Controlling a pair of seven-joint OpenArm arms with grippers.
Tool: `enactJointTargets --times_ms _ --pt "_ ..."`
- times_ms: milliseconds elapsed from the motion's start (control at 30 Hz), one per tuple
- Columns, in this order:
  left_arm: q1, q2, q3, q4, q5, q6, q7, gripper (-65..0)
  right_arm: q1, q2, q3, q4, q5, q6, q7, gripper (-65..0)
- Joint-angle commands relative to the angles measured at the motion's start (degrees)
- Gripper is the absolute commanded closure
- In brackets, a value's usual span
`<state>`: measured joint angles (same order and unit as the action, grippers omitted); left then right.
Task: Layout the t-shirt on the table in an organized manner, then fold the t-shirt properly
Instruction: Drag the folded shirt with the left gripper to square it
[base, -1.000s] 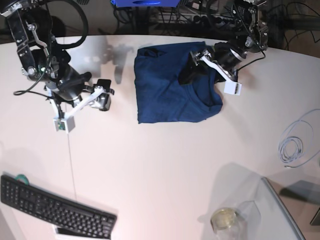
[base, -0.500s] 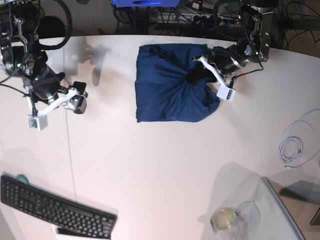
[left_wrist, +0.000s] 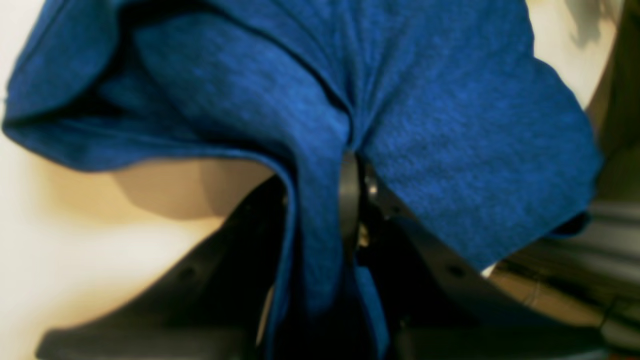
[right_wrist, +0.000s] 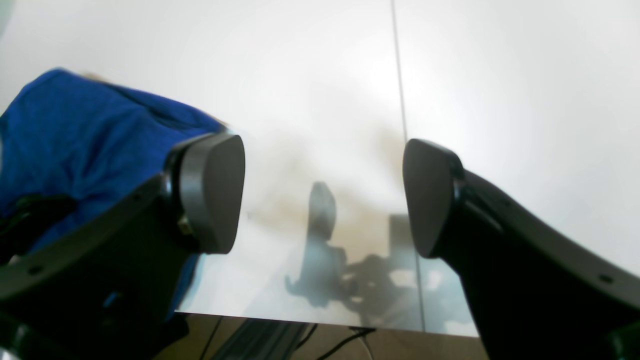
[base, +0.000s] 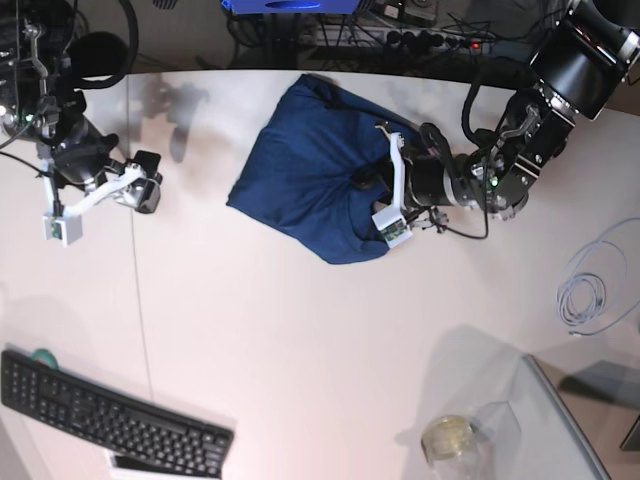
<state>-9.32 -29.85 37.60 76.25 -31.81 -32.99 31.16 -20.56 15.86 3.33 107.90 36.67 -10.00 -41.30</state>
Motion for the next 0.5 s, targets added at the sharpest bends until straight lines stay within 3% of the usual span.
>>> enactJointTargets --times_ms 0,133,367,467 --pt "-3.21 -0.62 2.18 0.19 0.03 -0.37 -1.14 0.0 0.03 0.54 0.32 0.98 0.21 0.37 1.25 -46.1" --pt "-9.27 0.44 10.79 -1.39 11.29 -0.37 -1.14 0.0 -0.59 0.45 0.4 0.98 0.3 0.37 1.34 -46.1" --pt "-10.85 8.88 11.76 -2.71 33.88 -0.81 -1.4 0.0 -1.73 -3.95 3.83 0.98 0.3 0.29 1.25 -46.1" --pt "-11.03 13.45 11.23 -5.26 40.3 -4.94 -1.57 0.0 -1.99 -5.18 5.15 0.98 0.3 0.29 1.25 -46.1"
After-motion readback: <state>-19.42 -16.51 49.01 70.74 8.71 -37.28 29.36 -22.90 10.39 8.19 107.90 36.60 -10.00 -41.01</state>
